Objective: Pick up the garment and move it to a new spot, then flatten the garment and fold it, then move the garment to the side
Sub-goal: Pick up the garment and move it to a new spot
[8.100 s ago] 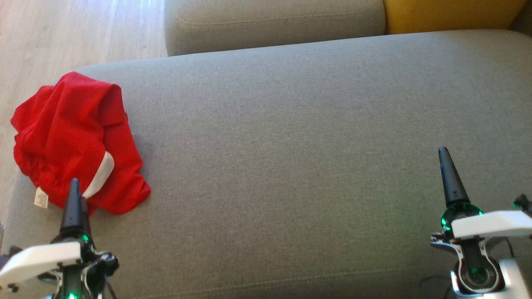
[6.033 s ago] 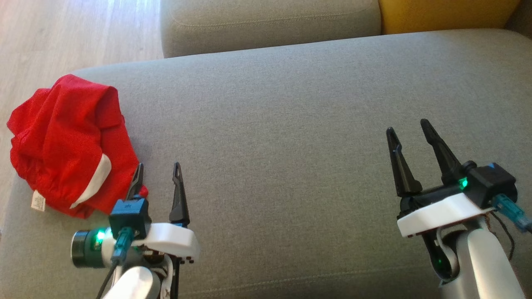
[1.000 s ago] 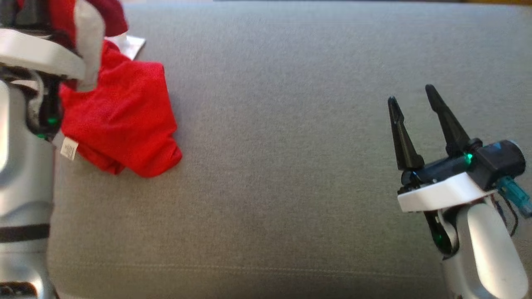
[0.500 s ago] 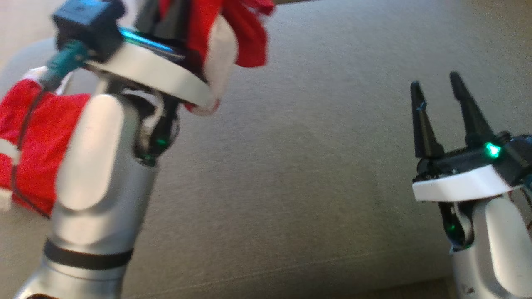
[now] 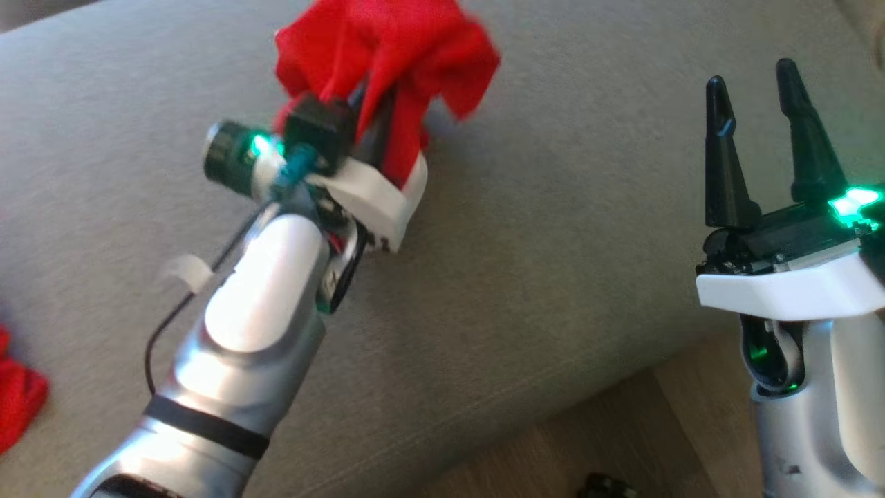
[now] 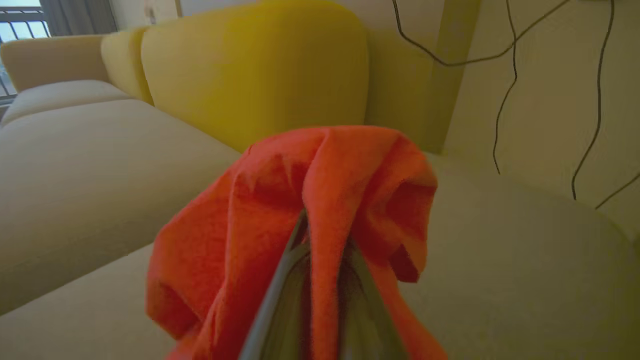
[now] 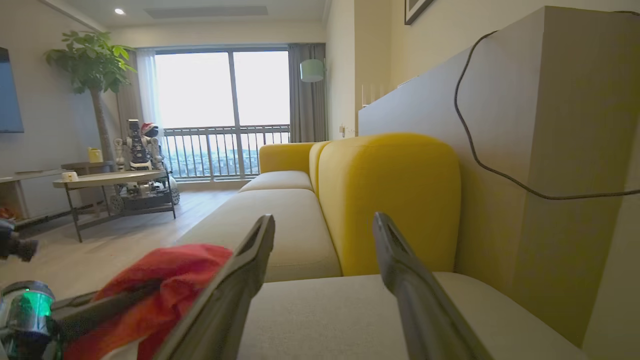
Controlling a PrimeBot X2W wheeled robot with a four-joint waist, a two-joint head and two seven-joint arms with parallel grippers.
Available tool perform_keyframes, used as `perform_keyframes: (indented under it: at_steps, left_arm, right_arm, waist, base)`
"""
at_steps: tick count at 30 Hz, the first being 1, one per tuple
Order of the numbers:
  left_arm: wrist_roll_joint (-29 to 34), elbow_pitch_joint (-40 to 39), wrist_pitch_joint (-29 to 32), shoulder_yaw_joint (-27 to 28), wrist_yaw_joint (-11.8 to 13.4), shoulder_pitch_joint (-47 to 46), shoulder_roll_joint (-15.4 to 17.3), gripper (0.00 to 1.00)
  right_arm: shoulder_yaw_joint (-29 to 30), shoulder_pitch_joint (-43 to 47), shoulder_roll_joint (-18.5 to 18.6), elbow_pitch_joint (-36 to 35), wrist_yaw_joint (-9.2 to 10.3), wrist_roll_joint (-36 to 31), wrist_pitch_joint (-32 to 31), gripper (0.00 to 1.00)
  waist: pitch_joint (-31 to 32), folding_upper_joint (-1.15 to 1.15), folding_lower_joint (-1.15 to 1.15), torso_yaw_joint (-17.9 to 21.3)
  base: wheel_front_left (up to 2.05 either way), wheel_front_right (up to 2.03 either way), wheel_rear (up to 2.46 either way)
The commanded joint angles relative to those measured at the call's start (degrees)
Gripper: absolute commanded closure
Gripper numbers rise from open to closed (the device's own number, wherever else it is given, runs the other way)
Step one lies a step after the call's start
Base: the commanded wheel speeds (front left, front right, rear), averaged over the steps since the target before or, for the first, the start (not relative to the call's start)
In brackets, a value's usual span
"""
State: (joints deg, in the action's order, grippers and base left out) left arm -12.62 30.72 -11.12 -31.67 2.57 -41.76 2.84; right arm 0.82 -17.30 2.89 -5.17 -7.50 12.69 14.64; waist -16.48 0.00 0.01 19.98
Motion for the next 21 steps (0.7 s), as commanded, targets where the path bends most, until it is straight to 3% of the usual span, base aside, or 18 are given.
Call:
perform_keyframes:
  at_steps: [1,2,6,11,15,21]
  left_arm:
    - [0.43,-0.01,-0.78,0.39,0.11,-2.64,0.36,0.11]
    - [0.54,2.10,-0.68,-0.85,-0.39,-2.52,0.29,0.00]
    - [-0.16,6.21,-2.01,-3.28,-0.85,-3.05,0.11,0.00]
    - [-2.10,4.61,-3.53,-2.97,-0.50,-3.36,0.06,0.00]
    - [-3.00,-0.59,-3.82,-0.82,-0.21,-1.94,1.05,0.00]
    - [-2.83,-14.50,-3.86,5.49,2.15,4.73,5.98,0.00]
  right_arm:
    - [-1.52,-1.62,-0.02,-2.29,0.01,0.47,0.36,0.00]
    - [-1.55,-1.52,-0.02,-2.39,0.01,0.53,0.36,0.00]
    - [-0.91,-0.86,-0.02,-2.47,0.01,0.21,0.36,0.00]
    - [-0.44,-0.33,-0.02,-1.89,0.01,-1.44,0.36,0.00]
    - [0.29,0.66,-0.02,-0.83,0.01,-3.67,0.36,0.00]
    - [0.42,2.89,-0.02,1.25,0.01,-6.97,0.36,0.00]
  waist:
    - [-2.43,0.00,-0.01,3.22]
    - [-2.47,0.00,-0.01,3.37]
    - [-2.06,0.00,-0.01,2.45]
    - [0.52,0.00,-0.01,-1.96]
    - [3.54,0.00,-0.01,-7.21]
    - [7.65,0.00,-0.01,-14.83]
  base:
    - [0.00,0.00,0.00]
    - [0.00,0.00,0.00]
    - [0.00,0.00,0.00]
    - [0.00,0.00,0.00]
    - [0.00,0.00,0.00]
    - [0.00,0.00,0.00]
